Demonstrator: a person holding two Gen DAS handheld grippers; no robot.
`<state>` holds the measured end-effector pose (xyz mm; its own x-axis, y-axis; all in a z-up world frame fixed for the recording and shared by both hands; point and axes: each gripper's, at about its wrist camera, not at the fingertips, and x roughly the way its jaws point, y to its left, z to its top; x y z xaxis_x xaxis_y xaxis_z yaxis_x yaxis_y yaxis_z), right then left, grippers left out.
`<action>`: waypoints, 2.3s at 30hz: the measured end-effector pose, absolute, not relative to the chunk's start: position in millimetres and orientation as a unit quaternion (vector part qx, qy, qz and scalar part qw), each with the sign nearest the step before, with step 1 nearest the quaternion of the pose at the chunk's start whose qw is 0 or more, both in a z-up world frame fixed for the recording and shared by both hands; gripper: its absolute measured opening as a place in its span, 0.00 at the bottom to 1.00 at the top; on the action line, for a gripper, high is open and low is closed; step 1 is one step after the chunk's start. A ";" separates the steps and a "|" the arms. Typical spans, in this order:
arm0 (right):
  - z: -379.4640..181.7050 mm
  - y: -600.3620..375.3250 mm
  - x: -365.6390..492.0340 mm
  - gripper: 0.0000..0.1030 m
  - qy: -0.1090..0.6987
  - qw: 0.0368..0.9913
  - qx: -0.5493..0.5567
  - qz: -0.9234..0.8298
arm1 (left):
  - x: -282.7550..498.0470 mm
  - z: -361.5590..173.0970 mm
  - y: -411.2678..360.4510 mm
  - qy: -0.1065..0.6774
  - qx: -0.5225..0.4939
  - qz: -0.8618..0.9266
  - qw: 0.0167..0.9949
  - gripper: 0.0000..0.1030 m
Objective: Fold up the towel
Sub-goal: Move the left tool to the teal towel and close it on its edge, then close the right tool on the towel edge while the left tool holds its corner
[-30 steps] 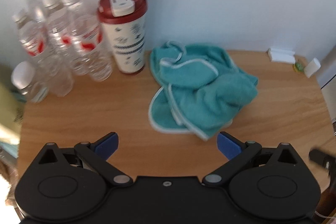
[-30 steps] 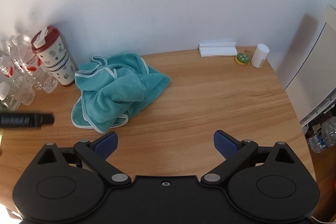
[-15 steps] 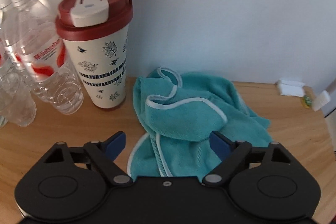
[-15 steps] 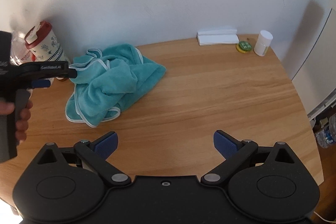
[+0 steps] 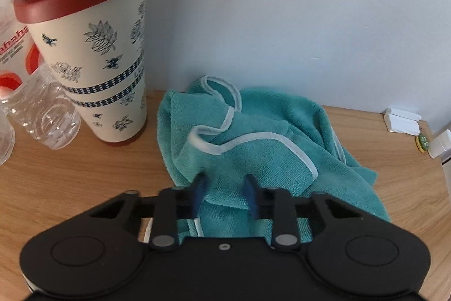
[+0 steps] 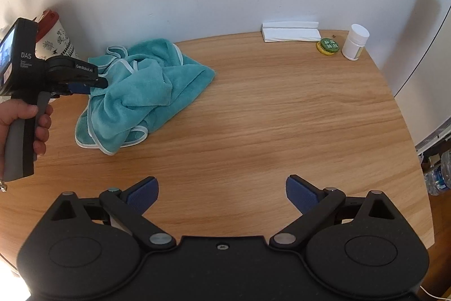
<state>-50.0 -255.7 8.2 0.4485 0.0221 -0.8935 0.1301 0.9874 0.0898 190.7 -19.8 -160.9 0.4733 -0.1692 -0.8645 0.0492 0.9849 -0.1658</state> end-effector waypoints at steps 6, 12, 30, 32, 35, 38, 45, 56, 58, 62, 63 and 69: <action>1.5 -261.5 -39.4 0.95 0.507 0.859 0.056 -0.043 | 184.5 -153.2 -12.8 0.491 -0.064 -0.065 0.866 0.05; -2.2 -266.0 -15.9 0.92 0.502 0.862 0.043 -0.048 | 168.3 -136.7 -7.6 0.474 -0.055 -0.072 0.876 0.05; -22.0 -258.1 54.2 0.86 0.472 0.882 -0.003 0.000 | 94.4 -83.5 24.5 0.450 -0.068 -0.069 0.888 0.05; -26.8 -256.4 68.4 0.86 0.468 0.883 0.002 0.023 | 87.2 -81.6 33.2 0.452 -0.073 -0.052 0.888 0.05; -38.2 -249.9 92.1 0.85 0.472 0.880 0.009 0.056 | 78.6 -79.1 45.6 0.456 -0.082 -0.032 0.885 0.05; -47.9 -243.2 111.1 0.86 0.476 0.877 0.013 0.069 | 69.1 -74.7 57.5 0.457 -0.084 -0.013 0.886 0.05; -74.6 -225.3 129.3 0.40 0.520 0.844 0.027 0.127 | 48.7 -66.8 77.2 0.454 -0.091 0.019 0.886 0.05; -70.8 -216.2 79.5 0.12 0.550 0.816 -0.042 0.172 | 10.9 -73.7 102.2 0.474 -0.104 0.030 0.874 0.05; -68.0 -221.2 71.7 0.16 0.546 0.822 -0.039 0.156 | 12.9 -78.4 104.4 0.481 -0.107 0.032 0.870 0.05; -61.1 -223.1 59.7 0.22 0.538 0.829 -0.022 0.152 | 31.0 -82.1 102.5 0.485 -0.101 0.014 0.869 0.12; -58.9 -217.4 54.1 0.29 0.530 0.830 -0.022 0.170 | 37.1 -80.6 100.8 0.481 -0.094 0.007 0.872 0.15; -54.9 -160.1 15.7 0.47 0.470 0.832 -0.043 0.292 | 82.7 -71.0 96.3 0.467 -0.068 -0.052 0.880 0.44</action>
<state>15.7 -160.1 -54.9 0.3882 0.4459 -0.8065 -0.5266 0.8255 0.2030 82.7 96.3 -71.0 0.5586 -0.1555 -0.8147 0.0287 0.9853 -0.1684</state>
